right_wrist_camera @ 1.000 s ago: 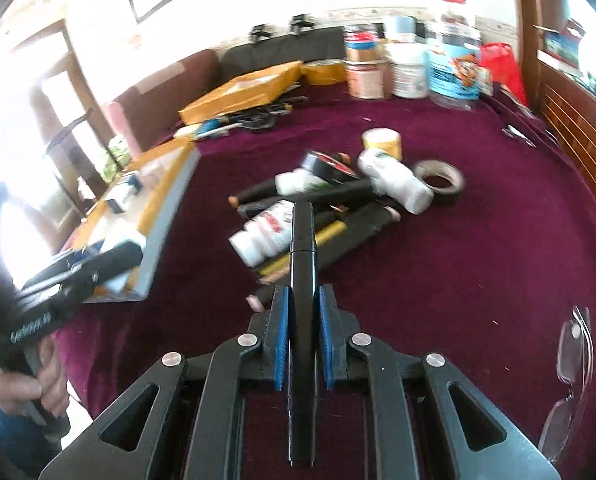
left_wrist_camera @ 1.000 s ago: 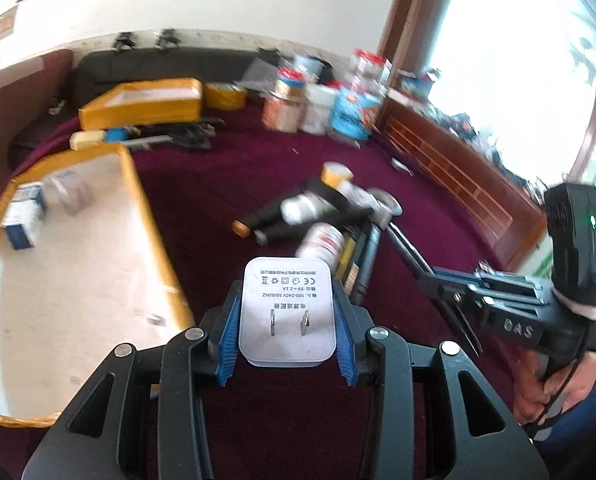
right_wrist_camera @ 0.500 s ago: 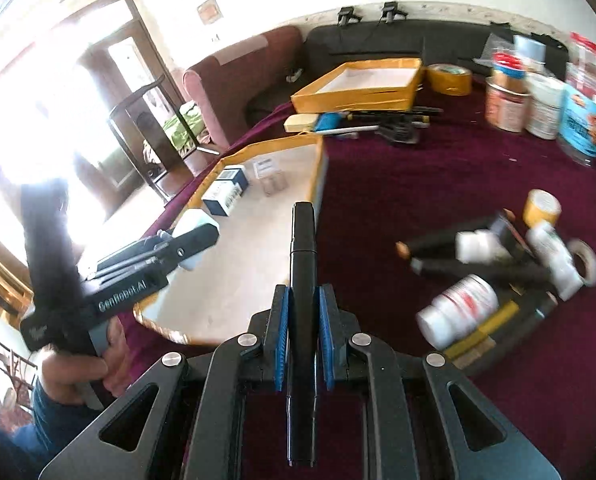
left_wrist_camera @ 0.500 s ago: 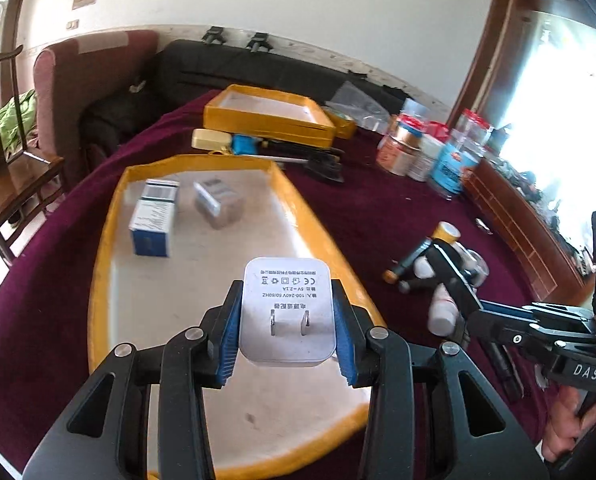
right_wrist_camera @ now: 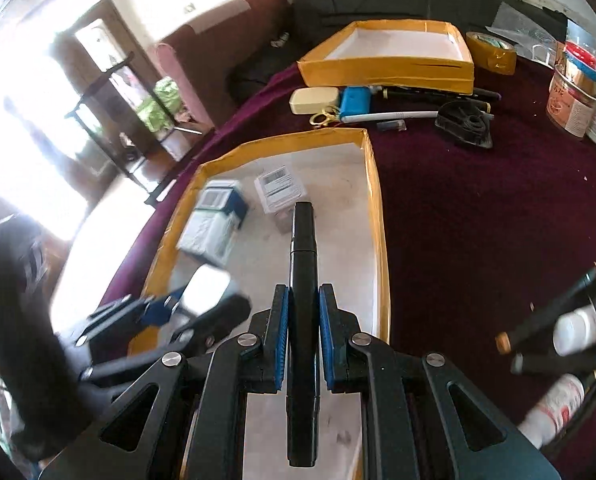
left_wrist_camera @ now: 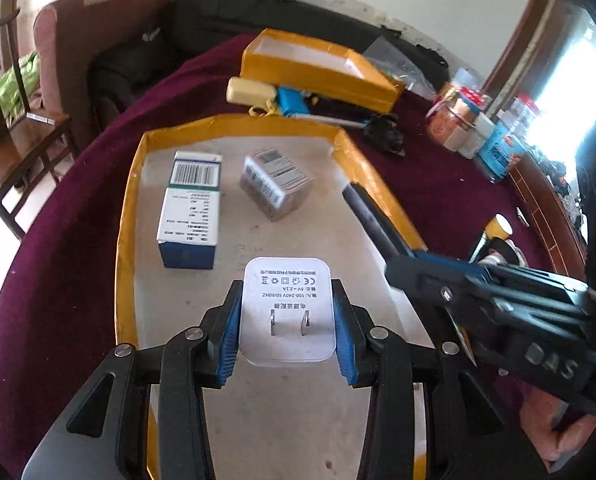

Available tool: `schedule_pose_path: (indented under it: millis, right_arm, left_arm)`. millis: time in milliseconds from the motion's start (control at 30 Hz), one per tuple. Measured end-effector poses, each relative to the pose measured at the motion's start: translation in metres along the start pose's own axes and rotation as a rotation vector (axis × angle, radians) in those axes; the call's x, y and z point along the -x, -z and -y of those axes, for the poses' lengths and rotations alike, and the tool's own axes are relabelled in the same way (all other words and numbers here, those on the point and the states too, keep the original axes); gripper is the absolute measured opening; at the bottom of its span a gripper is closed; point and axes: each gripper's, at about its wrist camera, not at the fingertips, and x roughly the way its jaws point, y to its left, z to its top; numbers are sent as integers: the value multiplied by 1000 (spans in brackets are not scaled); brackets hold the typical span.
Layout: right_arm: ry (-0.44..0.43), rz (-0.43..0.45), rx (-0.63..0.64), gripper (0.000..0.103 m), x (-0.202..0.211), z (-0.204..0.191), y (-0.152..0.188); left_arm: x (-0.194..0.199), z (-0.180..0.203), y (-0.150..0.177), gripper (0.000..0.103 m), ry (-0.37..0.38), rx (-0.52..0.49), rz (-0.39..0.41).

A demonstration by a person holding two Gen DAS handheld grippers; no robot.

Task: Organize rigid objects
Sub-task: 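Carry charger and marker to the tray and open both grippers, then move both tools back toward the item pile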

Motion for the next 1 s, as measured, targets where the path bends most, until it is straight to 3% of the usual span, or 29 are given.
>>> schedule_pose_path:
  millis: [433,700,1000]
  right_arm:
    - [65,-54,-16,13,-37,4,-24]
    - [59,-32,7,13,-25,3,-18]
    - [-49,57,-42,14,24,22,12]
  left_arm:
    - [-20,-8,-5,38,-11,17,-47]
    - [-21,-7,-4,38,-34,3,-47]
    - [-3,-7,-4,39,-12,-2,25]
